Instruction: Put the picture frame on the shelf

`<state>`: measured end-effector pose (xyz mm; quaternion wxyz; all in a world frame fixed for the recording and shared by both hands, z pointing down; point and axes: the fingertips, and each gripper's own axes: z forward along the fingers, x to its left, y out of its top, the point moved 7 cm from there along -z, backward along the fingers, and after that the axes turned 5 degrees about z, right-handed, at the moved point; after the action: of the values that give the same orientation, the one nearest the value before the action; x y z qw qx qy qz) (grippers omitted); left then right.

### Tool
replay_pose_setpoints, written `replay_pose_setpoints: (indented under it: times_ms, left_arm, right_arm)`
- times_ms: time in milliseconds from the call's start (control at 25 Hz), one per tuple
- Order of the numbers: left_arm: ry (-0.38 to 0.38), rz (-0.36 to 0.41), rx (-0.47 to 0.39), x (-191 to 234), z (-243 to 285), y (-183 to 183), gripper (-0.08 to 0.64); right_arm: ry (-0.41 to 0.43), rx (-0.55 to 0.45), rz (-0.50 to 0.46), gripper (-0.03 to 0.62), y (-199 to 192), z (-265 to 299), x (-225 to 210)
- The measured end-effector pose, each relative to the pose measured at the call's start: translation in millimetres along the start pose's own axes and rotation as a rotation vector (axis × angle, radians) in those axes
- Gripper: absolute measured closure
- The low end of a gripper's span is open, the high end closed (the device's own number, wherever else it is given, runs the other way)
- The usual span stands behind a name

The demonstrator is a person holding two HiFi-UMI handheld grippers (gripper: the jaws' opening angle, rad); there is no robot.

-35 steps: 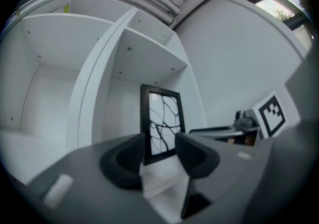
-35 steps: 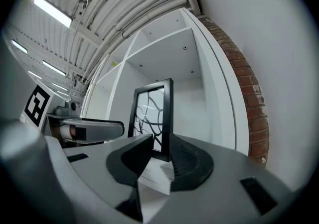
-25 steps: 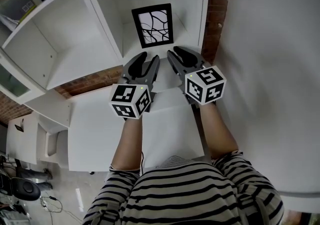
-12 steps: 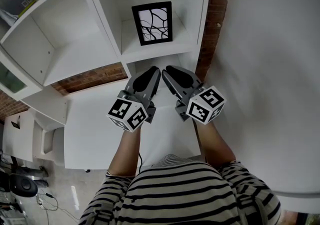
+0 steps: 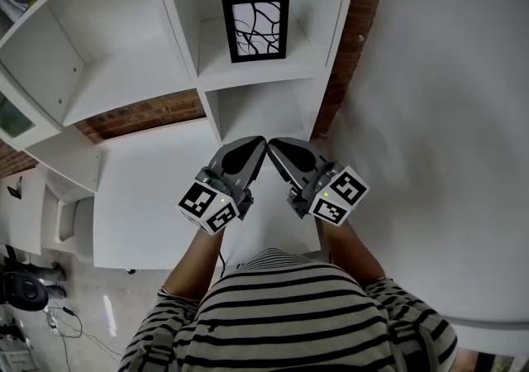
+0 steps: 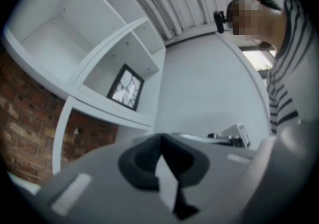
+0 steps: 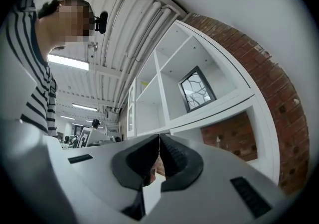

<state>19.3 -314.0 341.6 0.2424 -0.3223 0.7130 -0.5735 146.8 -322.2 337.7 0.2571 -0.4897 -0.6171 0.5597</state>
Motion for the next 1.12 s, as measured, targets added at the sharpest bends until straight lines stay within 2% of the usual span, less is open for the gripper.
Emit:
replay_pose_setpoints:
  times_ms: [280, 800, 960, 1120]
  left_arm:
    - [-0.049, -0.032, 0.009, -16.9, -19.5, -22.5, 0.554]
    - [-0.025, -0.126, 0.028, -30.3, -51.1, -58.0, 0.554]
    - [-0.019, -0.107, 0.021, -28.9, -54.8, -57.6, 0.554]
    - [-0.027, -0.088, 0.015, -28.8, -55.0, -54.3, 0.554]
  right_arm:
    - [0.019, 0.04, 0.049, 0.583, -24.8, -19.5, 13.7]
    - [0.0, 0.127, 0.061, 0.584, -61.9, -31.7, 31.1]
    - [0.0, 0.143, 0.013, 0.584, -61.9, -27.7, 34.8]
    - [0.007, 0.139, 0.008, 0.584, -59.6, -26.7, 35.9]
